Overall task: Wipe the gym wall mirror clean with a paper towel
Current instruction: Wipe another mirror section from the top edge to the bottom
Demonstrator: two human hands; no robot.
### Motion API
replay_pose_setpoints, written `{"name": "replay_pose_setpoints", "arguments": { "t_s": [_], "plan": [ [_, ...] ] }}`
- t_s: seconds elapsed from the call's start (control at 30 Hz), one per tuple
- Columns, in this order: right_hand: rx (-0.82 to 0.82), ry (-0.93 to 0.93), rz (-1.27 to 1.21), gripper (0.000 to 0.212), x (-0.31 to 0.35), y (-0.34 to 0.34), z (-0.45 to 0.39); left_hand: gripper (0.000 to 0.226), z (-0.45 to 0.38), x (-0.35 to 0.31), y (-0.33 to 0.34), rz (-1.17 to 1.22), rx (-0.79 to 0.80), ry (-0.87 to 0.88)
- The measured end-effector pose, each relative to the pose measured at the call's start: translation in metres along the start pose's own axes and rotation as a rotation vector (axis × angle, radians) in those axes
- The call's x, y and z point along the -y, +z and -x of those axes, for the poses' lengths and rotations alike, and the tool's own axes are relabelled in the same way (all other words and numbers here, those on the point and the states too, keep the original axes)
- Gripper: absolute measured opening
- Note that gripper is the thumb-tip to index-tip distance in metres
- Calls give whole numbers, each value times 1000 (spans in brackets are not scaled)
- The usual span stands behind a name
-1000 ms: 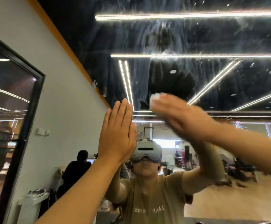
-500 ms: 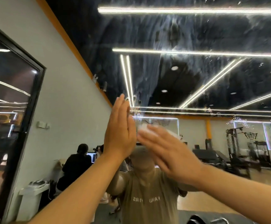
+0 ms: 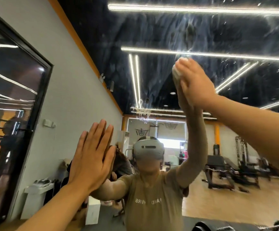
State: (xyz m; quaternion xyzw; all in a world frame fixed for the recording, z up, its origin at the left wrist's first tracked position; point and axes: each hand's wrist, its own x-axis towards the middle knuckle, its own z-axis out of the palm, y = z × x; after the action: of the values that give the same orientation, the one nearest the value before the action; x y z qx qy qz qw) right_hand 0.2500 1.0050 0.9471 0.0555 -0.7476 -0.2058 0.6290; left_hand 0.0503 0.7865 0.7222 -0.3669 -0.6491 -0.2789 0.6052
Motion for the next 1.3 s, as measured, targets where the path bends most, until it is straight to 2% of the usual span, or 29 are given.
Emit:
{"name": "replay_pose_setpoints", "arguments": {
  "t_s": [0.07, 0.13, 0.2, 0.37, 0.5, 0.57, 0.67, 0.83, 0.93, 1.0, 1.1, 1.3],
  "plan": [
    [-120, 179, -4, 46, 6, 11, -13, 64, 1, 2, 0, -12, -8, 5],
    [-150, 191, -25, 44, 33, 24, -1, 63, 0, 3, 1, -24, -6, 6],
    [-90, 58, -74, 45, 66, 36, 26, 62, 1, 4, 2, -29, -1, 9],
    [205, -449, -61, 55, 128, 62, 136, 60, 2, 6, 2, -25, 0, 5],
    [345, -714, 27, 76, 128, 66, 181, 60, 2, 5, 2, -38, 2, 6],
    [371, -787, 23, 77, 120, 61, 176, 61, 3, 3, 2, -49, 10, 3],
    [299, -727, 1, 75, 108, 53, 141, 60, 4, 2, 1, -53, 13, -5],
    [-5, -240, 11, 43, 50, 30, 26, 60, 3, 1, 0, -59, -16, -9],
    [-105, -31, 12, 44, 17, 22, -10, 60, 3, 1, 1, -62, -19, -4],
    [-128, 40, -13, 46, 23, 29, -9, 60, 3, 1, 0, -69, -14, -9],
    [-75, -8, -67, 46, 60, 43, 16, 59, 1, 2, 0, -85, -8, -19],
    [207, -454, -153, 57, 132, 65, 130, 58, 3, 3, 0, -65, 16, -26]
  ]
}}
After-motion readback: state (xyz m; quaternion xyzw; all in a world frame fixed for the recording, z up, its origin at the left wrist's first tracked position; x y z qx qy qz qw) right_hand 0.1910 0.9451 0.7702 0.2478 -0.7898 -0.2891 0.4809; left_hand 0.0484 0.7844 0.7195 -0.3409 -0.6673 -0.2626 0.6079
